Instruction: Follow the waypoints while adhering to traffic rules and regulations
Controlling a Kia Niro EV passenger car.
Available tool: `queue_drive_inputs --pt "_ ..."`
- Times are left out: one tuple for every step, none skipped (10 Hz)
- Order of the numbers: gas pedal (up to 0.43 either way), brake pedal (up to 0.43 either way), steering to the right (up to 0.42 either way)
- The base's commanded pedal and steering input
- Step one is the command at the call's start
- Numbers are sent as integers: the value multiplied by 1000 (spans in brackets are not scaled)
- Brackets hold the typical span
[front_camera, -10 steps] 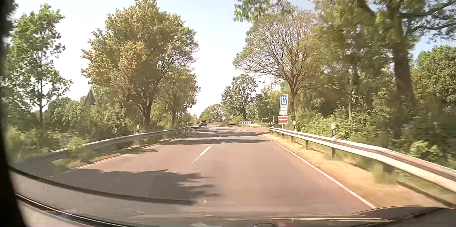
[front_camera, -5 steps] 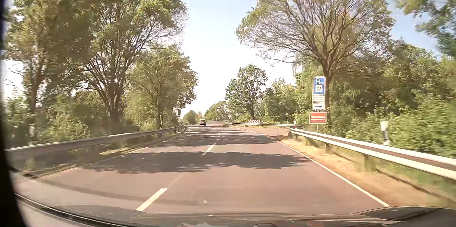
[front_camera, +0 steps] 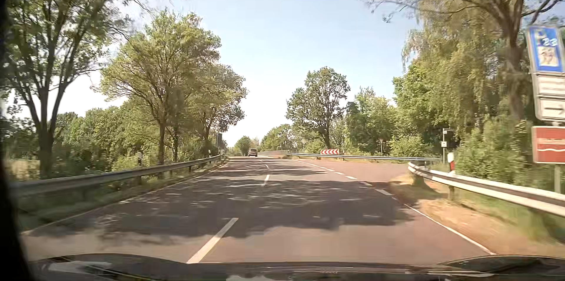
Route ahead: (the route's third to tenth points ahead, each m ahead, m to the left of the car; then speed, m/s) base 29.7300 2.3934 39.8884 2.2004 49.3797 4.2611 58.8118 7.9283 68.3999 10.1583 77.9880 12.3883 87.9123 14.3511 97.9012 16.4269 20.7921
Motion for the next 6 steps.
queue_drive_inputs --pt "260 0 -20" --pt "260 0 -20" --pt "260 0 -20" --pt "260 0 -20" --pt "260 0 -22" --pt "260 0 -23"
